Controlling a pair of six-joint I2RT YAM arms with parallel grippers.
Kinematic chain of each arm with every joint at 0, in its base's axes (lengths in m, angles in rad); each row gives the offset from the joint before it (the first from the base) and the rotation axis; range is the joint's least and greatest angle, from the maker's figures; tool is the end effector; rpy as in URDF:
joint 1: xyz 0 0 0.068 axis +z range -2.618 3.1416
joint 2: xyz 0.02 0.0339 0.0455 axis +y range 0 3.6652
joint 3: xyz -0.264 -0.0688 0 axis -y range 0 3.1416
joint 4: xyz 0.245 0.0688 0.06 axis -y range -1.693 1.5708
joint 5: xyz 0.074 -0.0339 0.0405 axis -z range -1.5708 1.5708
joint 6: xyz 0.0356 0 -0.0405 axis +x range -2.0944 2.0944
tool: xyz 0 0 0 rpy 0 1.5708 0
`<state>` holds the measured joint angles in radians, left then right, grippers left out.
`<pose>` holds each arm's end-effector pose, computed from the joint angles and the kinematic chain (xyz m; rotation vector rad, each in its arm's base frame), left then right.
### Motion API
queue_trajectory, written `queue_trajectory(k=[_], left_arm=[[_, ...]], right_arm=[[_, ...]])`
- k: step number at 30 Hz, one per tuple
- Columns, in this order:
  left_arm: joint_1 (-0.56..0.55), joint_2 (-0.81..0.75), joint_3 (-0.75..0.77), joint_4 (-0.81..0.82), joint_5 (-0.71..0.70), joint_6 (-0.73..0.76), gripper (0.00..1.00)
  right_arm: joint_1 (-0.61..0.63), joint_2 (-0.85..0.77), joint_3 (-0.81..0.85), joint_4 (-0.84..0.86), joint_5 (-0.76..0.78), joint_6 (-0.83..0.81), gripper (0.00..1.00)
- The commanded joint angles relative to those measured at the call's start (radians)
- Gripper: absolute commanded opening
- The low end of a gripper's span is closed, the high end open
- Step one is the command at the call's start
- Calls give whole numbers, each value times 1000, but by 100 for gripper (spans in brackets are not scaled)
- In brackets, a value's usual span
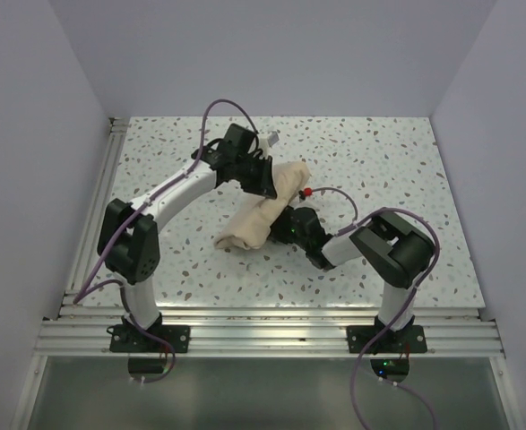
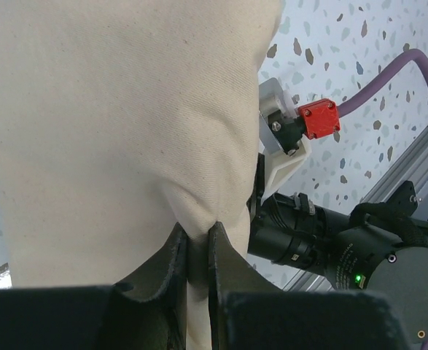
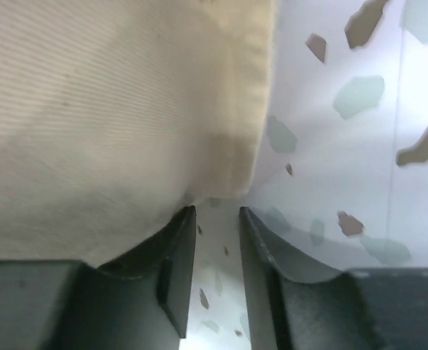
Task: Prepare the surgical pack
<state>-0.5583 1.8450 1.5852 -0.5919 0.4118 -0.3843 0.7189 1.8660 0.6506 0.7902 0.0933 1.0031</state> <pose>0.3435 -0.2314 0.2825 0.4184 2.5074 -0.9041 0.2565 0.2201 0.1121 0.3670 2.1104 0.9822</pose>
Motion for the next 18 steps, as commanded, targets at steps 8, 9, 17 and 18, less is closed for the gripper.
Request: queue_trajectory(k=[8, 9, 17, 18], left_arm=[[-23, -67, -63, 133, 81, -25, 0], [-23, -69, -70, 139, 82, -25, 0], [-25, -87, -142, 176, 97, -30, 0], [-26, -89, -154, 193, 99, -33, 0]], right_arm=[[-3, -79, -31, -91, 25, -21, 0], [-3, -71, -29, -89, 19, -17, 0], [-29, -67, -69, -37, -26, 29, 6], [-32, -64, -78, -23, -26, 40, 7]])
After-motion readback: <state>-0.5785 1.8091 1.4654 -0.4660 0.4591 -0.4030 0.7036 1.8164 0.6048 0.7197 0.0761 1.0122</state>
